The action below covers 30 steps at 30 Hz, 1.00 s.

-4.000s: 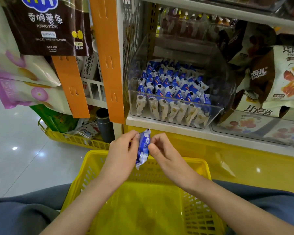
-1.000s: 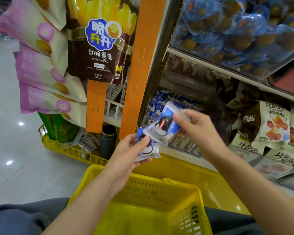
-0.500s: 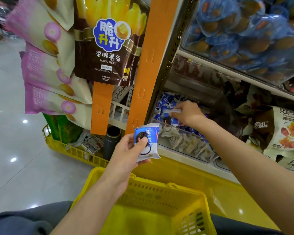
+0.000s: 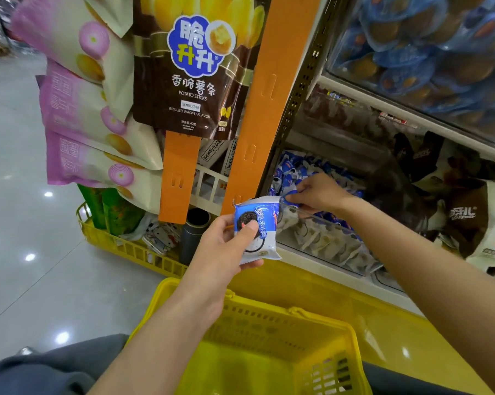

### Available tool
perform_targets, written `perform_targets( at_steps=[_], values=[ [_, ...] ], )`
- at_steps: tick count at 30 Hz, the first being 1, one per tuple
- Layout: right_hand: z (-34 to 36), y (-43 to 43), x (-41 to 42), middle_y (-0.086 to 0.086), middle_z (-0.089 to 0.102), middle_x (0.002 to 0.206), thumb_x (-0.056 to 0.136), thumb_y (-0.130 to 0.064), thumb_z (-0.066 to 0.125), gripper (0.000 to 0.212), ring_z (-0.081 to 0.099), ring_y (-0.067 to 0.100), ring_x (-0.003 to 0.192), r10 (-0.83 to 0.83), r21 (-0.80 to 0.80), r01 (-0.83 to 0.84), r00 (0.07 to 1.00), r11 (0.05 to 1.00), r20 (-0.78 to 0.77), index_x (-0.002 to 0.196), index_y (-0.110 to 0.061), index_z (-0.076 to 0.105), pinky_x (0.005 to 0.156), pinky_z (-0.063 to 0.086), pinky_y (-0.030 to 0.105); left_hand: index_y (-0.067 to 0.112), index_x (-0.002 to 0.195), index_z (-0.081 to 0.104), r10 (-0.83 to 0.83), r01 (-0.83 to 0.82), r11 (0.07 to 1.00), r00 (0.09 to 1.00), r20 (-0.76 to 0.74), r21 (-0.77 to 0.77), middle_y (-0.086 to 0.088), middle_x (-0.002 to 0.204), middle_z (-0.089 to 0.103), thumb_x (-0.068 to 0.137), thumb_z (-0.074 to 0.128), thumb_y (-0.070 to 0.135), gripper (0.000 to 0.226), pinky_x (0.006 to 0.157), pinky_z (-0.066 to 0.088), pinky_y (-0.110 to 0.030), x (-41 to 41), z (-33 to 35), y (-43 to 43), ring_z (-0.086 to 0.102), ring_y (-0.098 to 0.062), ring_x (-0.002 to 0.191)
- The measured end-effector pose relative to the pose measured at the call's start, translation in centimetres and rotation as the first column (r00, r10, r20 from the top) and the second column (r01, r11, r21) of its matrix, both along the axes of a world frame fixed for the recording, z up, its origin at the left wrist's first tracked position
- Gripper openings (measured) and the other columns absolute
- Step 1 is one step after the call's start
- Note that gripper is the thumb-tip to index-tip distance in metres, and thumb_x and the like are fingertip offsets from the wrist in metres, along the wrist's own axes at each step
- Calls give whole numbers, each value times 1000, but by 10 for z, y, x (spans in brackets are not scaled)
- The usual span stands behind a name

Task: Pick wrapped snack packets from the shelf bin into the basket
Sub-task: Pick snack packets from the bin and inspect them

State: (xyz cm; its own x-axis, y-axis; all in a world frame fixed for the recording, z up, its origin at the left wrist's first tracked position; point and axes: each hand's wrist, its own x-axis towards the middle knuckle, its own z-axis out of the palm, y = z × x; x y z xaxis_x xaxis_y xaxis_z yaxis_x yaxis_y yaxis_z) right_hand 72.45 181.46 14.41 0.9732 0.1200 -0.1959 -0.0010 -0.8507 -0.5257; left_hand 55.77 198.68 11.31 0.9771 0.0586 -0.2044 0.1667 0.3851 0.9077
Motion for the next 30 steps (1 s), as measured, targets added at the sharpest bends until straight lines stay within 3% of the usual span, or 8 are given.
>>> perform_targets(
  at_steps=[2, 5, 10, 13, 16, 19, 24, 30],
  values=[
    [-5, 6, 1, 8, 57, 53, 87, -24, 64, 29, 63, 5, 44, 39, -14, -39, 999, 999, 16, 66, -11, 49, 42, 42, 9, 15, 119, 53, 7, -7, 1000, 1000, 1, 17, -8, 103, 66, 91, 56, 24, 30, 62, 57, -25, 0, 1, 0, 66, -15, 79],
    [0, 9, -1, 18, 66, 73, 90, -26, 58, 21, 62, 0, 48, 121, -89, -124, 992, 988, -38, 79, -9, 57, 47, 43, 8, 16, 119, 53, 5, -5, 1000, 1000, 5, 30, -8, 104, 66, 90, 56, 24, 29, 61, 57, -24, 1, 0, -2, 67, -15, 81],
    [11, 1, -18, 16, 64, 112, 92, -25, 57, 36, 67, 20, 89, 84, 129, -63, 984, 990, -160, 123, -8, 51, 74, 57, 24, 18, 117, 53, -11, 11, 999, 1000, 3, 46, -10, 106, 64, 90, 55, 24, 27, 63, 57, -26, 1, 2, -6, 67, -19, 87],
    [13, 1, -43, -1, 62, 111, 94, -31, 52, 31, 59, 13, 97, 69, 44, -76, 986, 996, 153, 121, -17, 54, 85, 49, 26, 18, 115, 53, -18, 19, 998, 1000, -13, 59, -8, 106, 65, 90, 56, 25, 26, 77, 57, -35, -1, 0, -10, 67, -18, 88],
    [13, 2, -87, -11, 64, 93, 94, -34, 47, 21, 59, 4, 86, 41, 180, -134, 894, 974, 446, 103, -22, 61, 78, 50, 23, 21, 115, 52, -43, 48, 990, 998, -43, 129, -2, 110, 64, 90, 57, 26, 26, 96, 47, -47, -3, -6, -15, 62, -14, 96],
    [3, 0, -129, -10, 66, 89, 88, -46, 47, 26, 61, 5, 84, 50, 355, -176, 940, 918, 336, 95, -27, 63, 75, 52, 27, 20, 115, 52, -83, 88, 982, 996, -38, 165, -1, 113, 62, 90, 57, 24, 25, 94, 47, -39, -7, -13, -22, 60, -11, 94],
    [-24, -11, -153, 5, 68, 82, 89, -12, 58, 8, 62, 15, 71, -10, 528, -67, 990, 846, 141, 93, -13, 64, 61, 54, 21, 24, 103, 52, -213, 214, 943, 977, -32, 256, -1, 112, 63, 90, 58, 15, 17, 82, 46, -27, -13, -24, -34, 61, -14, 101],
    [-43, -27, -166, 6, 62, 75, 90, -7, 56, 8, 57, 2, 57, -53, 687, 73, 997, 723, -50, 85, -10, 61, 50, 49, 16, 19, 96, 59, -212, 208, 932, 977, -21, 297, 1, 96, 66, 89, 58, 28, 12, 53, 45, -10, -17, -34, -46, 62, 4, 69]
  ],
)
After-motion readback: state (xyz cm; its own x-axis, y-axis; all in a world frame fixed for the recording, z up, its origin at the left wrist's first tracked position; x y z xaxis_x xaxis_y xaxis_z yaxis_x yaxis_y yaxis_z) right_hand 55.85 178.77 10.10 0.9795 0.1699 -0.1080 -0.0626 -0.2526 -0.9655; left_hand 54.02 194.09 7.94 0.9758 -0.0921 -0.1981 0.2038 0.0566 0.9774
